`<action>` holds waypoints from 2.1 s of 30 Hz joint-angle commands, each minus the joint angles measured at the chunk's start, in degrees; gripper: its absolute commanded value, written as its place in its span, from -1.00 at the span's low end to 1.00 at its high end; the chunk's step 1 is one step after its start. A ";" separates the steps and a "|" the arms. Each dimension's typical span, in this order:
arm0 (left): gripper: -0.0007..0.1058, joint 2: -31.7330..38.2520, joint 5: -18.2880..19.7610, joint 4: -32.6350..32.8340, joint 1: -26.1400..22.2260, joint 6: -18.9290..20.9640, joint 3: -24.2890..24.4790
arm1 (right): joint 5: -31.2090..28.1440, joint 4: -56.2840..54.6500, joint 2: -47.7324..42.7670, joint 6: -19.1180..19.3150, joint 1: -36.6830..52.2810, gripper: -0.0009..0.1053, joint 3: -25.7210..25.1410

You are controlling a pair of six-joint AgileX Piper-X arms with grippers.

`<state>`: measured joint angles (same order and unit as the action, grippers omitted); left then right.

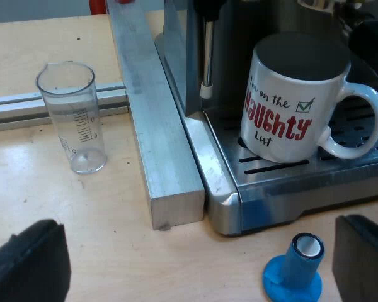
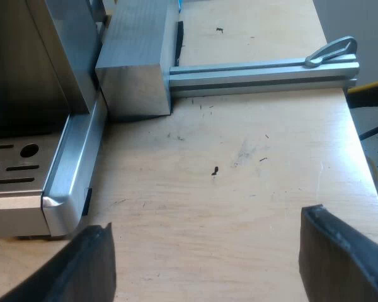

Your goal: Remove mug from coffee machine

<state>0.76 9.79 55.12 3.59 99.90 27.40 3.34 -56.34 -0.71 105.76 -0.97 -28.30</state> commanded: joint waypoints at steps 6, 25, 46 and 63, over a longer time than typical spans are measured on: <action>0.62 7.91 0.26 -0.69 0.11 0.08 0.09 | 0.33 0.70 -2.32 0.35 0.02 0.21 -0.22; 0.62 -4.97 10.19 -7.49 4.11 0.52 6.27 | 4.31 0.37 13.84 2.21 -8.06 0.21 -11.46; 0.62 -10.24 15.77 -22.96 13.54 0.08 -7.57 | 8.22 7.51 26.13 6.77 -30.45 0.21 -10.25; 0.62 -10.31 15.77 -29.41 13.54 0.08 -12.43 | 8.11 36.39 26.13 5.92 -36.73 0.21 5.45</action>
<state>-9.62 25.15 26.64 16.83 99.83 14.68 11.07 -22.10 25.33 111.61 -37.54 -22.83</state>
